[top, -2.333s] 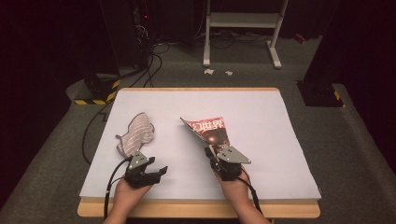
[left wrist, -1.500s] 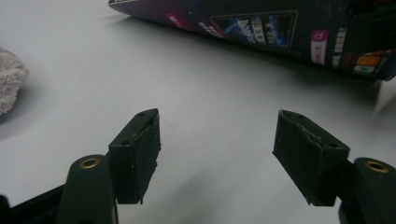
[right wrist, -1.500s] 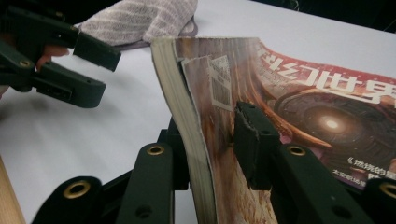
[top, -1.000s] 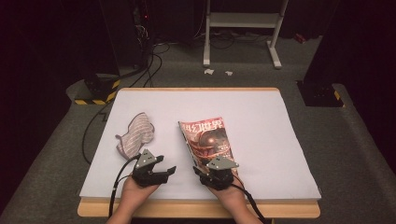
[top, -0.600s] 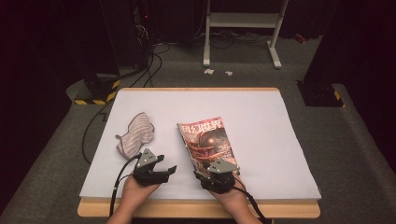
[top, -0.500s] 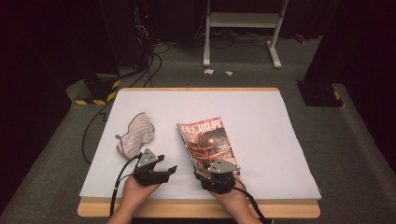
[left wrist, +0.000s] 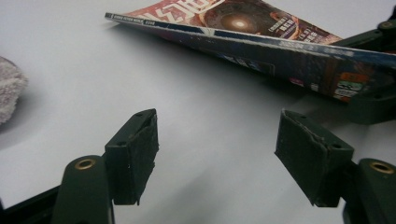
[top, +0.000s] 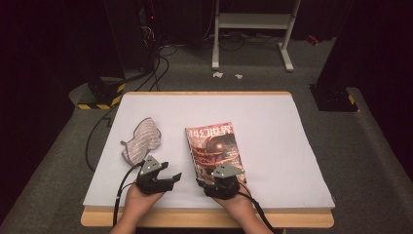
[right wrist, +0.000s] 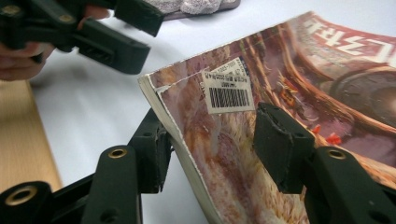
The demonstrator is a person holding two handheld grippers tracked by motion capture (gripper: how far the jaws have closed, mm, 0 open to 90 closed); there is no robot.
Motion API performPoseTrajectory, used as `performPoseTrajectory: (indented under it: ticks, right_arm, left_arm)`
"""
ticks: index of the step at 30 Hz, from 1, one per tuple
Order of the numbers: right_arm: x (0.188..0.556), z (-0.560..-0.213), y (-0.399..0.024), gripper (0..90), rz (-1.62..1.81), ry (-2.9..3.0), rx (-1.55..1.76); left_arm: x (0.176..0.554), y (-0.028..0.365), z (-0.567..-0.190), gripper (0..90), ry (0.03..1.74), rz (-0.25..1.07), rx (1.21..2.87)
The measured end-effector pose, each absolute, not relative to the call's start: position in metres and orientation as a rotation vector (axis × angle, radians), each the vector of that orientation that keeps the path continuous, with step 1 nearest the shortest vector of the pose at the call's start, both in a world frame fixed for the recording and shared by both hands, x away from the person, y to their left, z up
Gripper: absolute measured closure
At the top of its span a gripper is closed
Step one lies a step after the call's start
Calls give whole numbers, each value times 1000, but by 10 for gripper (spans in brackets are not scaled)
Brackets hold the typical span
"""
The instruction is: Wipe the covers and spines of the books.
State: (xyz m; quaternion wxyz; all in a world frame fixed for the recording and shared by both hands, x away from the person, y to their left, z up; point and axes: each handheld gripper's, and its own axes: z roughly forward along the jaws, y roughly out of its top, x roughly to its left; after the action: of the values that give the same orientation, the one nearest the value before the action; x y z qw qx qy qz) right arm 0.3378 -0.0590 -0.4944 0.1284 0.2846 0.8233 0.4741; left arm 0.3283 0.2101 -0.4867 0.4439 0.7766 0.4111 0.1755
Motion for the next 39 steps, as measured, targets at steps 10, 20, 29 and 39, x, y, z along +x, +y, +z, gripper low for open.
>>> performPoseTrajectory:
  ticks: [10, 20, 29, 39]
  right_arm:
    - [352, -495, -41, 445, 1325, 2403, 837]
    - [341, -499, -41, 442, 1343, 2446, 814]
    - [339, -494, -51, 458, 1386, 2402, 842]
    - [347, -489, -85, 450, 1332, 2296, 939]
  left_arm:
    - [322, 224, -486, 300, 1050, 453, 1906]
    - [324, 215, -488, 299, 1028, 446, 1931]
    - [326, 212, -489, 300, 1026, 437, 1936]
    - [330, 196, -494, 310, 999, 400, 1981]
